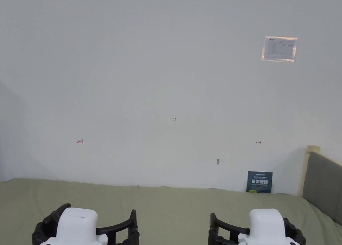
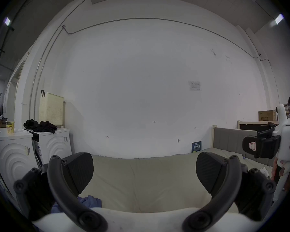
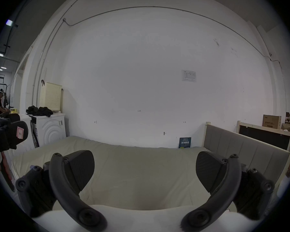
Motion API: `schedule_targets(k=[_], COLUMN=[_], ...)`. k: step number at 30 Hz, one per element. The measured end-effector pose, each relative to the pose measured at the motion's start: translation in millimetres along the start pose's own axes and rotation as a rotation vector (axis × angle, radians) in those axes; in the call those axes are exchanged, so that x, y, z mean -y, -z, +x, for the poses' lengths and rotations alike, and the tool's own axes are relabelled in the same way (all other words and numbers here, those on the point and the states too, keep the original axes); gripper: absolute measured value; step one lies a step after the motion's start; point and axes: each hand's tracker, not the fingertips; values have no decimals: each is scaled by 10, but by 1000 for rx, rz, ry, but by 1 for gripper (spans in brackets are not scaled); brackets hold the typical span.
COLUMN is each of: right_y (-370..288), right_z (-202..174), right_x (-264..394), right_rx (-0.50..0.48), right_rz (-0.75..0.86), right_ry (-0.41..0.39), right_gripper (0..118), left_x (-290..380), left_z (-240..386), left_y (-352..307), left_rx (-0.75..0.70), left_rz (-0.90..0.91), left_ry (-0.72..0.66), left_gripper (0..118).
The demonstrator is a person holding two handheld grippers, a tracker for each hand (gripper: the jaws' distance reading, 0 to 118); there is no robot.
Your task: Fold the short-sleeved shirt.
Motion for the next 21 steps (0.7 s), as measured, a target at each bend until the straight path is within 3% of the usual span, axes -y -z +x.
schedule_targets(k=[1,3,4,5,6,8,14,21], right_y=[-2,-12,-43,-61,-73,-130,-192,-38], right_z=[1,5,-2,-10,-2,59,107,-131], right_x=[-3,-3,-21,-32,-24,-36,-59,-28], right_rx=[2,2,9,46,87,38,40,-36], right_rz=[-2,-2,4,9,14,15,4,-19], right_ry=[-2,0,1,-6,-16,20,16,-45], right_gripper=[115,98,79,36,0,0,0,0], left_x=[-7,-13,-19,-24,-21,-45,-30,-30], left_z=[6,25,55,79,90,75,98,-207], left_y=[0,-10,-13,-5,8,24,33,-95], left_rx=[7,19,-1,-22,-33,34,2,-46], left_rz=[-1,6,16,15,3,-23,-19,-28], left_ry=[-5,-10,-5,11,21,0,-5,-46], left_gripper=[115,88,67,25,0,0,0,4])
